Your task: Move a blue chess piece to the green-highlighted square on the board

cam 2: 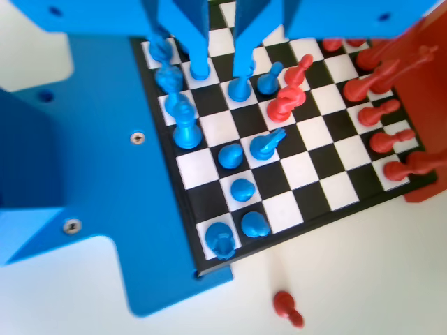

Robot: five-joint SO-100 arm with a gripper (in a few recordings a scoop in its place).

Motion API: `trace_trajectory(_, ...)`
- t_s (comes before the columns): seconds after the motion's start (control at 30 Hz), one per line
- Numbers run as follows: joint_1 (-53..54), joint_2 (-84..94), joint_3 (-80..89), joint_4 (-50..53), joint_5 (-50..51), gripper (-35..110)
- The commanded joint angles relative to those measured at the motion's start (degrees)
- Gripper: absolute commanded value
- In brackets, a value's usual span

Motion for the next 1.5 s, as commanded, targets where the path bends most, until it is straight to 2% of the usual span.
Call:
trace_trajectory(0.0, -0.3, 3.8, 0.7, 1.9, -20.0, 7)
trace_trajectory(0.6, -0.8, 9.1, 6.2, 2.7, -21.5, 8)
trace_trajectory(1.47, 1.2, 6.4, 13.5, -8.8, -23.8, 11)
